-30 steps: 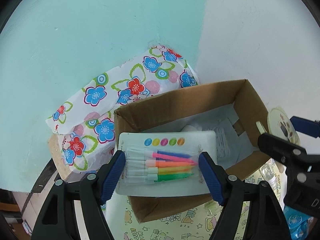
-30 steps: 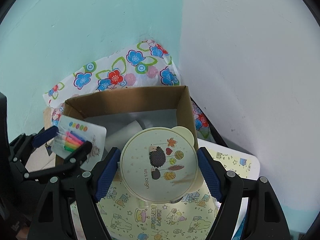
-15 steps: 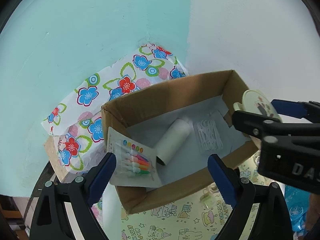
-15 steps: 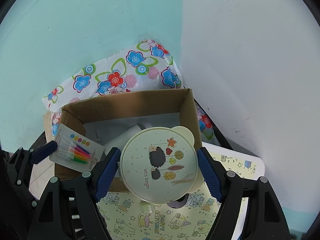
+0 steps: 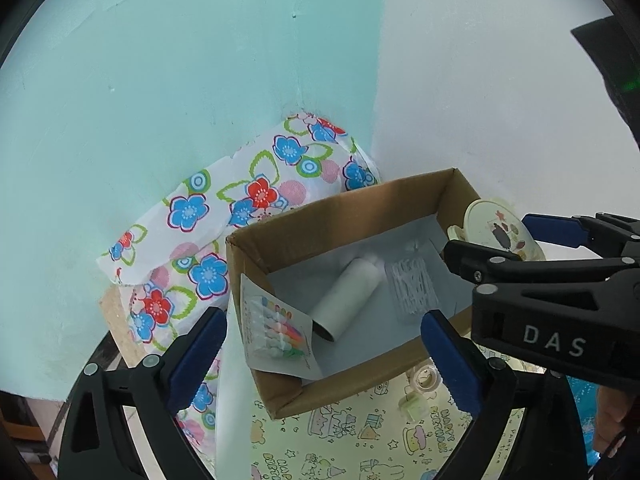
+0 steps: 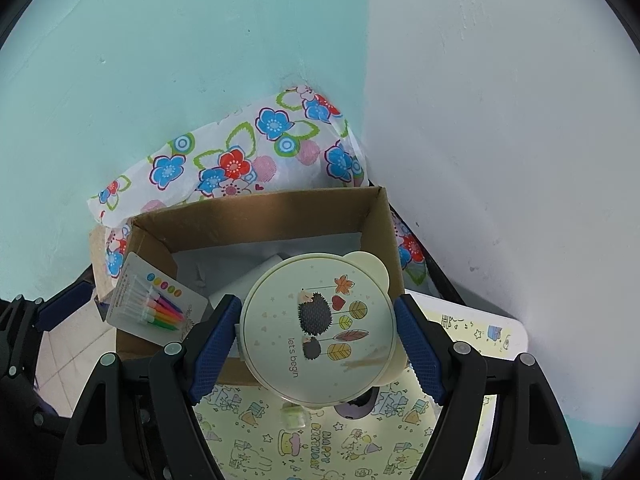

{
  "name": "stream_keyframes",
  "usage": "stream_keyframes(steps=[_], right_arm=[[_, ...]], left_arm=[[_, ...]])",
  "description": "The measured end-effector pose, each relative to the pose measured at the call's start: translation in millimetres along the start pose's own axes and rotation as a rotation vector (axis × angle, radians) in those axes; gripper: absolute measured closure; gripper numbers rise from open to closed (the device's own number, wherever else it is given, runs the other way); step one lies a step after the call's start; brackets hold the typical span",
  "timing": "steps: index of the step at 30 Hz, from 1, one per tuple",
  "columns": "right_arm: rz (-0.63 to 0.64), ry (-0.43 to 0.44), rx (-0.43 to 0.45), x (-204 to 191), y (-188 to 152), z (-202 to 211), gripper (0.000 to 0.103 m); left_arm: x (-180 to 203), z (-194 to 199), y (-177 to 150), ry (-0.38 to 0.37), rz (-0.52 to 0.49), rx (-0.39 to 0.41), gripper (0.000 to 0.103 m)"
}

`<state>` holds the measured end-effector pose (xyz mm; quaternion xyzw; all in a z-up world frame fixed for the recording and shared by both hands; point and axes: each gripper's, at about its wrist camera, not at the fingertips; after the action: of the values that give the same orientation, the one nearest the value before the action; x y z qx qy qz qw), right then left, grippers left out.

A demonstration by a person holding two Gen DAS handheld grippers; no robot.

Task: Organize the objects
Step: 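Open the right tool to drop the round hedgehog-print case into the box, then withdraw both tools from the box back over the table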

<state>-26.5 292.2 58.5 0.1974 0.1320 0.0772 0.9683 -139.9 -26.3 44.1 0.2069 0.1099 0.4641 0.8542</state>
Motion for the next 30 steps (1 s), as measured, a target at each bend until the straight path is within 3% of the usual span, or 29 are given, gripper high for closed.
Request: stream_keyframes(steps=[13, 20, 30], right_arm=[[-0.015, 0.015, -0.031, -4.4, -1.5, -21.3, 0.020], [-0.070, 0.093, -0.075, -2.7, -3.4, -27.0, 0.019], [-0.073, 0.053, -0.049, -2.7, -7.2, -18.9, 0.019]], left_arm=[[-1.2, -8.4, -3.8, 0.005, -0.008, -0.017, 0.004], [-3.3, -10.4, -5.8, 0.004, -0.007, -0.023, 0.004], [-3.3, -8.3, -6.7, -0.001, -0.007, -0.024, 0.004]])
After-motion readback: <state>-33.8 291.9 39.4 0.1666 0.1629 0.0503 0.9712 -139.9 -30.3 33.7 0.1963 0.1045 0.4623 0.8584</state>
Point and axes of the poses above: each gripper's, at about its wrist camera, not at the fingertips, and z roughly against the way its jaws point, x to its right, y to its top, and after that the axes turned 1 degree about x, right-handed
